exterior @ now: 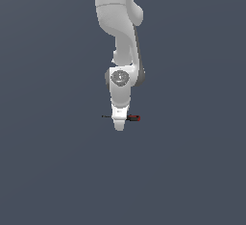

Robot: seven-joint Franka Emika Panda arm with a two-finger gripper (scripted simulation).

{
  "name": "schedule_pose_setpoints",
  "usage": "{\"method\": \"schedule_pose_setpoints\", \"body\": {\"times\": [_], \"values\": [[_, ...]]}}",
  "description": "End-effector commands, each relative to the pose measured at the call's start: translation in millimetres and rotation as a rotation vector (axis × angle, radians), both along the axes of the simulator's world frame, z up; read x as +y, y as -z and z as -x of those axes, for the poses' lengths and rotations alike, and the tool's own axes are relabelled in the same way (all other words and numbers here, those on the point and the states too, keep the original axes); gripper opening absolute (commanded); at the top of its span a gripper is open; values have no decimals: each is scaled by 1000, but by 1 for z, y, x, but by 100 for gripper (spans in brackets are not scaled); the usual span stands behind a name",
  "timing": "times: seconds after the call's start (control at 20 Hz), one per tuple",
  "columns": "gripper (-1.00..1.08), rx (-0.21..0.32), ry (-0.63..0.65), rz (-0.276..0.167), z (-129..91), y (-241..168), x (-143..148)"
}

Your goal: Pick up the object and move it to a goal position.

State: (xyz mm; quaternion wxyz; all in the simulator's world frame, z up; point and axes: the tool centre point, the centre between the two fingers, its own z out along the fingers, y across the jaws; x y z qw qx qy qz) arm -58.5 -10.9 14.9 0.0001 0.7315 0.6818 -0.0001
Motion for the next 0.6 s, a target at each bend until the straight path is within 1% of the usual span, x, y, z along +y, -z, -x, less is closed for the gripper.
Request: {"method": "schedule_pose_setpoints", "body": {"times": [0.0, 0.3, 0.55], "values": [[-100, 0, 0, 0, 0, 0, 0], [-100, 0, 0, 0, 1, -3, -1], [-100, 0, 0, 1, 5, -18, -2]]}}
